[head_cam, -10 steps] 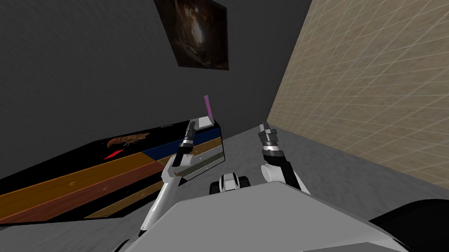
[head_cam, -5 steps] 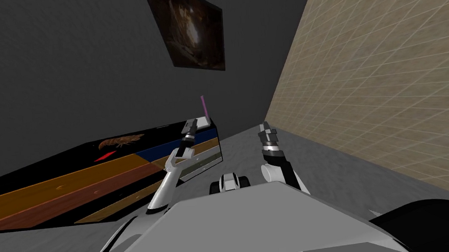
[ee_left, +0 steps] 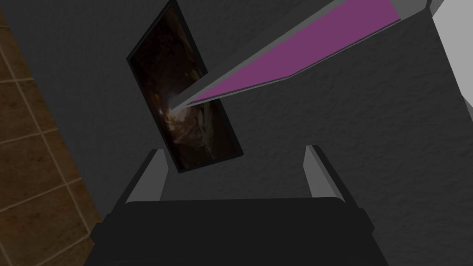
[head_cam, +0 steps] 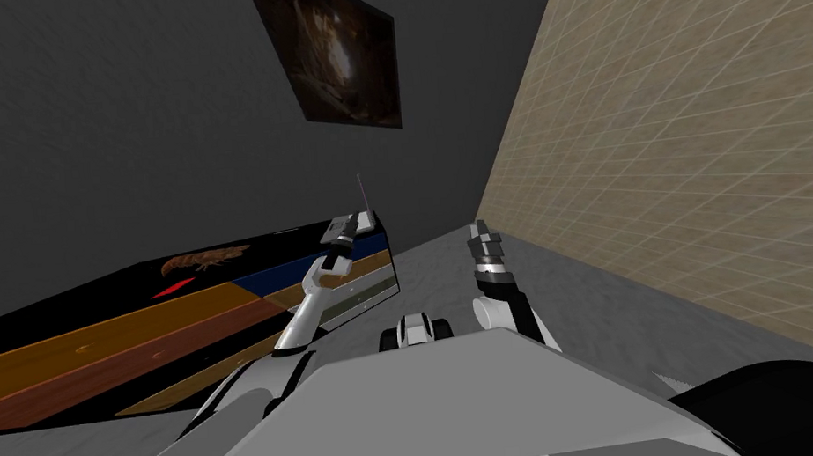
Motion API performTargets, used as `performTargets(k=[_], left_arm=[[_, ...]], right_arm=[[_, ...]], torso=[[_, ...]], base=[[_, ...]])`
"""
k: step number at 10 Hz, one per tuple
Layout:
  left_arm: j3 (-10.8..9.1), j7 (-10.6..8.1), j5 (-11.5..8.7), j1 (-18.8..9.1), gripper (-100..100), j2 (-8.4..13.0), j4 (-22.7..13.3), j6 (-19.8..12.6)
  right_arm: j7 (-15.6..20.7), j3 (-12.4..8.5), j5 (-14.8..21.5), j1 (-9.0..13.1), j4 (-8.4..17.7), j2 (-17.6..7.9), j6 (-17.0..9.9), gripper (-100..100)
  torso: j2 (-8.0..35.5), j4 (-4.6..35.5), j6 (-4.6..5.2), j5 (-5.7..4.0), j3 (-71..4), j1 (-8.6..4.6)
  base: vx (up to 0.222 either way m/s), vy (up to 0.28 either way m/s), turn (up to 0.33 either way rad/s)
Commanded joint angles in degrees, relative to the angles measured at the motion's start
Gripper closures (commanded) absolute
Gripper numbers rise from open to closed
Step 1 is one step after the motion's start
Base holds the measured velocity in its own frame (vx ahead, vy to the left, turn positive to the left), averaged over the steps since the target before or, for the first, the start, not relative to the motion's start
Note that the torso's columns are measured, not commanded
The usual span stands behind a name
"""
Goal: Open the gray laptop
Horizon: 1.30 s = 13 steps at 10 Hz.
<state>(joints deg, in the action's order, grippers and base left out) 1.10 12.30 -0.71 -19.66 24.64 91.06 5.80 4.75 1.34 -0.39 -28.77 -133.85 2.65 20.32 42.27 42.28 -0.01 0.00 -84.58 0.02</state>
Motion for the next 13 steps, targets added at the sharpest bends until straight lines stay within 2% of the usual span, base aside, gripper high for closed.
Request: performTargets(k=[1, 2, 4, 5, 8, 9, 10, 13], left_arm=[[0.33, 0.13, 0.1, -4.3, -100, 1.3, -4.1, -2.3], [0.64, 0.24, 0.2, -6.2, -100, 2.5, -5.6, -4.3], [0.64, 0.24, 0.2, -7.8, -100, 2.5, -7.5, -4.3], [0.94, 0.34, 0.3, -10.2, -100, 3.6, -9.8, -6.2], [1.24, 0.43, 0.4, -14.5, -100, 4.8, -13.8, -8.2], [1.24, 0.43, 0.4, -14.5, -100, 4.8, -14.7, -8.2], [1.54, 0.51, 0.6, -17.0, -100, 6.0, -16.7, -10.1], [1.83, 0.58, 0.7, -21.1, -100, 7.3, -21.9, -12.0]], right_arm=[[0.0, 0.0, 0.0, 0.0, 0.0, 0.0, 0.0, 0], [0.0, 0.0, 0.0, 0.0, 0.0, 0.0, 0.0, 0], [0.0, 0.0, 0.0, 0.0, 0.0, 0.0, 0.0, 0], [0.0, 0.0, 0.0, 0.0, 0.0, 0.0, 0.0, 0], [0.0, 0.0, 0.0, 0.0, 0.0, 0.0, 0.0, 0], [0.0, 0.0, 0.0, 0.0, 0.0, 0.0, 0.0, 0], [0.0, 0.0, 0.0, 0.0, 0.0, 0.0, 0.0, 0], [0.0, 0.0, 0.0, 0.0, 0.0, 0.0, 0.0, 0]], torso=[[0.0, 0.0, 0.01, -0.01, 0.0, -0.09], [0.0, 0.0, 0.01, -0.01, 0.0, -0.02], [0.0, 0.0, 0.00, 0.01, 0.0, 0.03], [0.0, 0.0, -0.01, 0.05, 0.0, 0.15], [0.0, 0.0, 0.02, -0.04, 0.0, -0.15], [0.0, 0.0, 0.01, -0.02, 0.0, -0.05], [0.0, 0.0, -0.01, 0.05, 0.0, 0.14], [0.0, 0.0, 0.03, -0.04, 0.0, -0.15]], base=[[-0.005, -0.084, -0.017], [-0.005, -0.090, -0.045], [-0.003, -0.054, -0.011], [0.000, -0.064, -0.038], [-0.002, -0.079, -0.026], [0.000, -0.029, 0.001], [-0.010, -0.048, -0.036], [0.001, -0.074, -0.024]])
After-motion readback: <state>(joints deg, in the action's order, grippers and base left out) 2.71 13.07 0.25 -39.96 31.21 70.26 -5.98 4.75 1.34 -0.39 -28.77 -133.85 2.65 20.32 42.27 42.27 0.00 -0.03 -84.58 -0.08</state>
